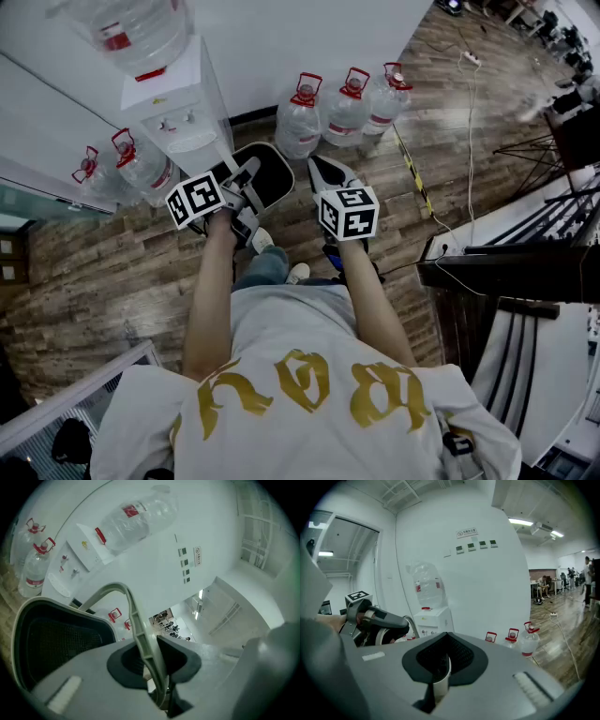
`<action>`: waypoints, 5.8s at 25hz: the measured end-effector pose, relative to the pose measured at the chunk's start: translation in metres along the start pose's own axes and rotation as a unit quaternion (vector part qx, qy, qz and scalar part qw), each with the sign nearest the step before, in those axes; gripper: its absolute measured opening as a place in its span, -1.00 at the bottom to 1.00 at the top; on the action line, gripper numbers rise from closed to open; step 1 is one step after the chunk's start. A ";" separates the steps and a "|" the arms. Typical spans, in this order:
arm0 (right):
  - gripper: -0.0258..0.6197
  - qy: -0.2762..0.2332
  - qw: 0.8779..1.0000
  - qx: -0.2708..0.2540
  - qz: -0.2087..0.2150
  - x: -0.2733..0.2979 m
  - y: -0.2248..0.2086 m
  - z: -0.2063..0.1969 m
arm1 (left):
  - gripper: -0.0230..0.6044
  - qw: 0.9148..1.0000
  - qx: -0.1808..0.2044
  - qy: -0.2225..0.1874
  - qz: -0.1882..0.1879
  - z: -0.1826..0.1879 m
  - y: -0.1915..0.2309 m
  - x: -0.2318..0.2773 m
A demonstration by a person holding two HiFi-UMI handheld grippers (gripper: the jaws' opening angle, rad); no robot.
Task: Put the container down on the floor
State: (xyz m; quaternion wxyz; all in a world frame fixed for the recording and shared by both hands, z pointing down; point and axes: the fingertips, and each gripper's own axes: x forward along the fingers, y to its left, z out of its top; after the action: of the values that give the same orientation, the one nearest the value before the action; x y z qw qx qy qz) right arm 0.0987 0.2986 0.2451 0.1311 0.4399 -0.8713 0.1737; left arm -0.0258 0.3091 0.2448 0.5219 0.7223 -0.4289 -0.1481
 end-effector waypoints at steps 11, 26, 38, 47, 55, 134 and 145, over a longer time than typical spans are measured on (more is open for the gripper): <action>-0.83 0.000 1.000 0.021 -0.014 -0.001 -0.015 -0.005 | -0.73 1.000 0.004 0.004 0.007 -0.005 -0.001 0.002; -0.83 0.027 0.999 0.035 -0.027 0.036 -0.051 -0.014 | -0.73 1.000 -0.005 0.012 0.025 0.020 0.015 0.054; -0.83 0.079 0.991 0.078 -0.081 0.158 -0.101 -0.017 | -0.75 0.994 -0.048 0.075 0.061 0.087 0.105 0.158; -0.83 0.096 0.978 0.117 -0.143 0.242 -0.125 -0.006 | -0.79 0.984 -0.051 0.155 0.076 0.132 0.163 0.223; -0.83 0.090 0.972 0.134 -0.173 0.264 -0.139 0.003 | -0.82 0.981 -0.046 0.170 0.082 0.165 0.191 0.255; -0.83 0.323 0.940 0.047 0.101 0.490 -0.214 -0.253 | -0.88 0.911 -0.023 0.245 0.332 0.088 0.569 0.398; -0.83 0.332 0.935 0.064 0.110 0.506 -0.204 -0.293 | -0.88 0.907 -0.005 0.243 0.345 0.072 0.619 0.412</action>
State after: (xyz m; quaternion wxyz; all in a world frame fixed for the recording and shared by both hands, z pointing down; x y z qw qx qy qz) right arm -0.0063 -0.0559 0.7417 0.3647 0.2663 -0.8079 0.3787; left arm -0.1192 -0.1092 0.8568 0.6321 0.5404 -0.5105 0.2185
